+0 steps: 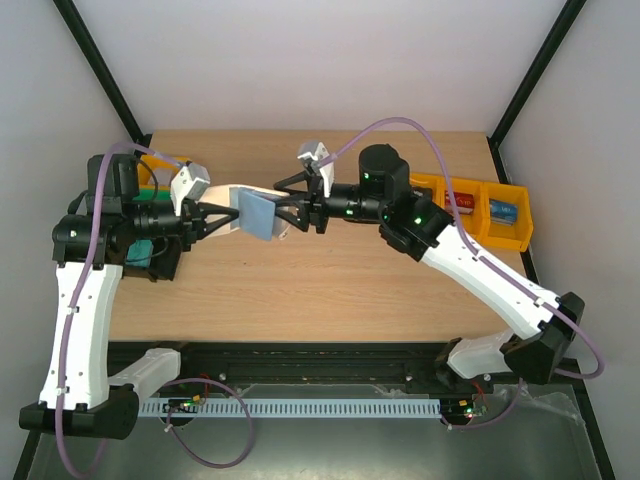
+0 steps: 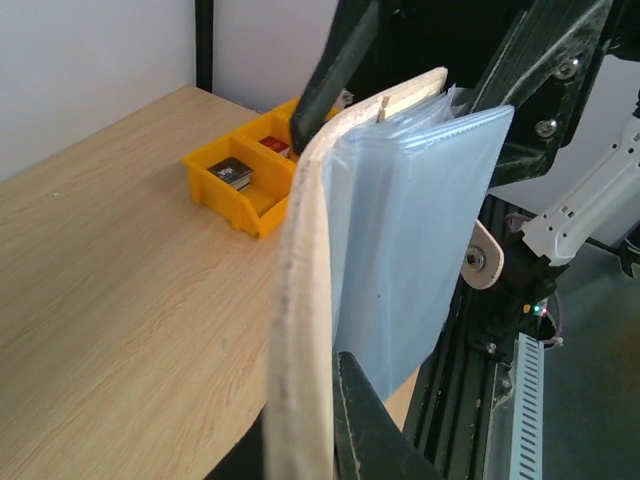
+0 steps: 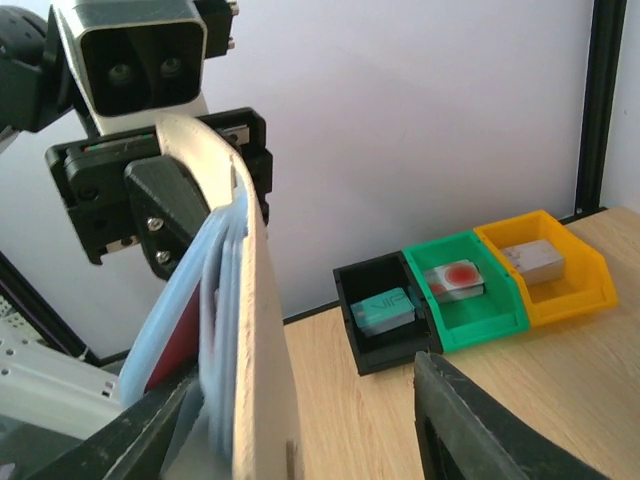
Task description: Take the credit cards out of the card holder
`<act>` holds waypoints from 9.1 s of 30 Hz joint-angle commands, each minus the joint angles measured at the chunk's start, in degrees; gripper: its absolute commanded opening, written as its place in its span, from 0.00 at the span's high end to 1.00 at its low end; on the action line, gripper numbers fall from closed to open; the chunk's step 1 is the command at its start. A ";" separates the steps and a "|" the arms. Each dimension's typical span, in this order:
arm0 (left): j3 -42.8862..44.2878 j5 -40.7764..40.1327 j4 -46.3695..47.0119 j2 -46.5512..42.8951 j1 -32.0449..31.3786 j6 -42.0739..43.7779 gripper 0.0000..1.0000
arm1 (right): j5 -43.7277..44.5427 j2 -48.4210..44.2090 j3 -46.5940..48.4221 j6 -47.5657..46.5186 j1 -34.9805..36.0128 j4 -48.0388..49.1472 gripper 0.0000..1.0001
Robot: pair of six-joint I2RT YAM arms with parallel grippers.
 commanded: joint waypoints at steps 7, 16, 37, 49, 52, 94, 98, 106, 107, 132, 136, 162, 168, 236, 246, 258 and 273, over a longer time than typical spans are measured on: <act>-0.92 2.98 1.63 -0.63 0.46 -0.79 0.98 | 3.45 5.12 1.66 3.10 6.96 8.24 0.39; -1.65 3.24 1.55 -1.04 0.68 -0.56 0.98 | 8.65 6.33 1.67 4.54 9.89 10.68 0.57; 0.25 -8.86 2.08 -1.22 0.94 -0.08 0.05 | 29.88 7.26 9.88 6.20 9.93 -5.28 0.98; 0.25 -1.95 1.95 -0.36 0.94 1.38 0.01 | 30.69 7.09 12.92 2.89 9.91 -9.86 0.98; -0.07 -5.13 5.90 0.28 0.88 -3.22 0.03 | 26.09 6.68 12.61 0.88 9.90 -9.99 0.98; 1.08 17.58 -14.47 -0.28 2.52 20.88 0.96 | -12.14 -0.29 5.24 -7.38 3.56 -4.32 0.98; 0.36 19.54 -14.39 -0.32 2.75 20.45 0.98 | -12.15 0.26 5.48 -6.53 3.32 -3.65 0.98; -2.22 15.56 -6.84 -1.38 3.32 11.21 0.98 | -0.81 -0.63 4.07 -2.11 0.89 -2.22 0.60; -3.22 13.04 -2.59 -1.74 3.36 5.66 0.98 | 1.58 -0.74 4.02 -1.52 0.29 -2.56 0.54; -5.32 7.66 2.38 -1.93 3.16 -1.34 0.98 | -14.38 4.18 -0.77 8.07 -0.27 11.98 0.81; -4.40 10.49 -1.19 -1.62 3.08 2.94 0.98 | -13.70 5.22 -1.09 7.35 -0.41 11.11 0.82; -3.49 13.15 -6.15 -1.11 3.05 9.41 0.98 | -11.27 9.23 -0.50 6.27 1.85 13.16 0.90; -3.60 13.37 -6.21 -1.19 3.05 9.56 0.98 | -17.51 10.83 0.64 9.72 2.41 16.79 0.89; -42.60 4.49 49.48 10.60 -2.78 -47.59 0.98 | -17.25 -9.20 -9.93 2.26 -19.73 6.43 0.98; -45.98 5.19 57.37 20.14 -8.62 -48.85 0.98 | -17.47 -8.50 -10.77 1.63 -19.73 5.55 0.98; -51.54 -13.98 53.56 21.10 -7.90 -46.59 0.92 | -18.03 -8.04 -11.96 2.54 -19.56 6.47 0.98; -50.04 -39.70 47.19 13.08 2.56 -45.62 0.54 | -17.96 -8.85 -11.82 2.21 -19.47 5.60 0.98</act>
